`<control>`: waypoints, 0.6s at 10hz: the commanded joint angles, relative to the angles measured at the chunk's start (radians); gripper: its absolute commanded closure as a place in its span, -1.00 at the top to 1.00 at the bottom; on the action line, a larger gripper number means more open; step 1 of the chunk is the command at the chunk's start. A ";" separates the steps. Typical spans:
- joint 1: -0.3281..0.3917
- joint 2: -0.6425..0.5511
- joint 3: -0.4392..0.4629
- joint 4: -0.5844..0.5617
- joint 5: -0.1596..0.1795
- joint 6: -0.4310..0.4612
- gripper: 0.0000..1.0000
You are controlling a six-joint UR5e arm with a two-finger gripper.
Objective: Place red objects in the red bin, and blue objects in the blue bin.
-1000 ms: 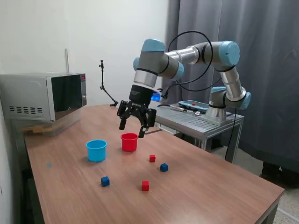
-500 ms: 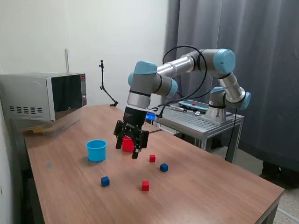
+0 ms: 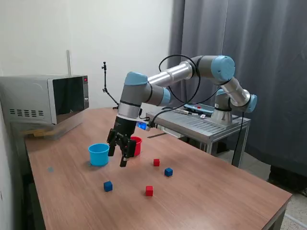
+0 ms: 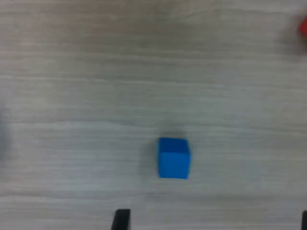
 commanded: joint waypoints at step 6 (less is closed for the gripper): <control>-0.018 0.090 -0.067 -0.008 0.003 -0.003 1.00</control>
